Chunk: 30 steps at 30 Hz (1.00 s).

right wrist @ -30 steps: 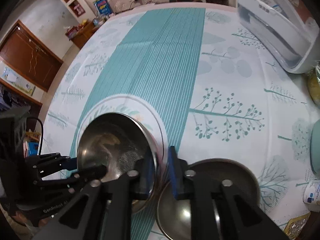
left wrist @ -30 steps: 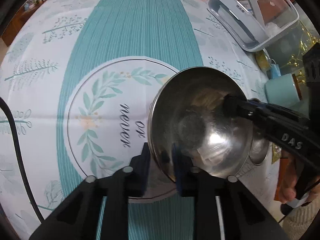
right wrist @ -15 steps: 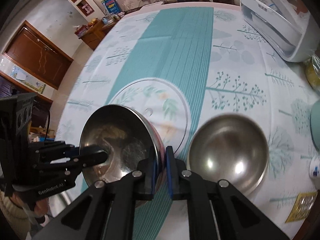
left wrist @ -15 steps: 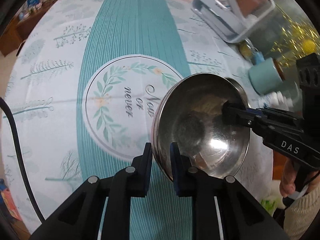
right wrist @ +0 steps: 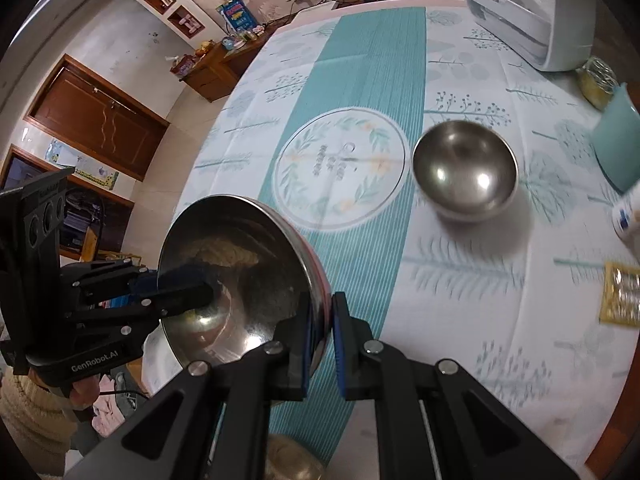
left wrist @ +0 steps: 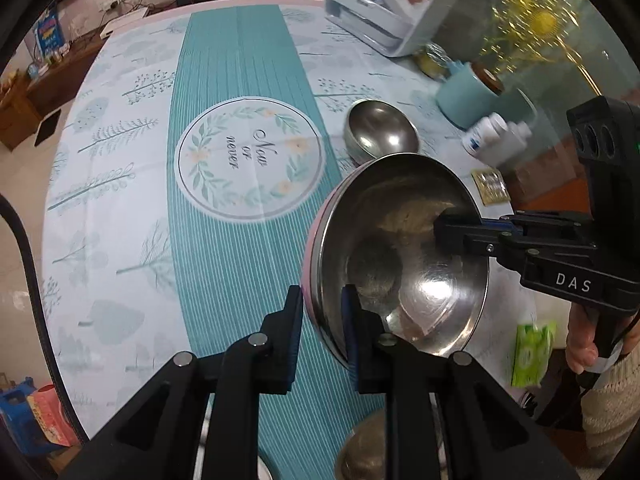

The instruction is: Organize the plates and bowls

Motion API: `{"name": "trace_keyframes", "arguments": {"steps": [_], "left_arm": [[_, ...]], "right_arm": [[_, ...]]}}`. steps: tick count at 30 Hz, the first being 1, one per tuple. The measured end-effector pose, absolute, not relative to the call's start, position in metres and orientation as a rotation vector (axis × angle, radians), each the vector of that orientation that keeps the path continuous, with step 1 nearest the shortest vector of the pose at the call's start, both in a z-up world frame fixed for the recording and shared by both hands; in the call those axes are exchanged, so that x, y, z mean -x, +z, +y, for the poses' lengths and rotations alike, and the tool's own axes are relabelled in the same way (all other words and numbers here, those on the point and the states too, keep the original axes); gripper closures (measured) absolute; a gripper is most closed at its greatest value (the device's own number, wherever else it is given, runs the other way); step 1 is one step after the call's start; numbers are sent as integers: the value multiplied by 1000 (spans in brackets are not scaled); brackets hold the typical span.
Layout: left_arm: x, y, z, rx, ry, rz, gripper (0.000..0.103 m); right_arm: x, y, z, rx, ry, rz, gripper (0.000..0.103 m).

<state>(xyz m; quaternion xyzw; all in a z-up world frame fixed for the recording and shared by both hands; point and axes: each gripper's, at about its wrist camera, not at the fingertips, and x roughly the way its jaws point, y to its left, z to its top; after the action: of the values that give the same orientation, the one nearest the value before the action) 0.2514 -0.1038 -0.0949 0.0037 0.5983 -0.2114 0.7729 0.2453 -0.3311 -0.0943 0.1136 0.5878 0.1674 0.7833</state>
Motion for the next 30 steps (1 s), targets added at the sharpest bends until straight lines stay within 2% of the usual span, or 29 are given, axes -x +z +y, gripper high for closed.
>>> {"name": "trace_keyframes", "arguments": {"steps": [7,18,24,30], "left_arm": [[-197,-71,-104,-27,-458,1274,86],[-134,-64,-107,-38,-478,1273,86],[-112,-74,-107,-44,-490,1289,86],[-87,-108,-105,-37,-498,1341,86]], "right_arm": [[-193,-68,-326,-235,379,1238,93],[-129,-60,-321,-247,365,1226,93],[-100,-60,-313,-204,344,1198,93],[-72,-82,-312,-240,345,1214,91]]}}
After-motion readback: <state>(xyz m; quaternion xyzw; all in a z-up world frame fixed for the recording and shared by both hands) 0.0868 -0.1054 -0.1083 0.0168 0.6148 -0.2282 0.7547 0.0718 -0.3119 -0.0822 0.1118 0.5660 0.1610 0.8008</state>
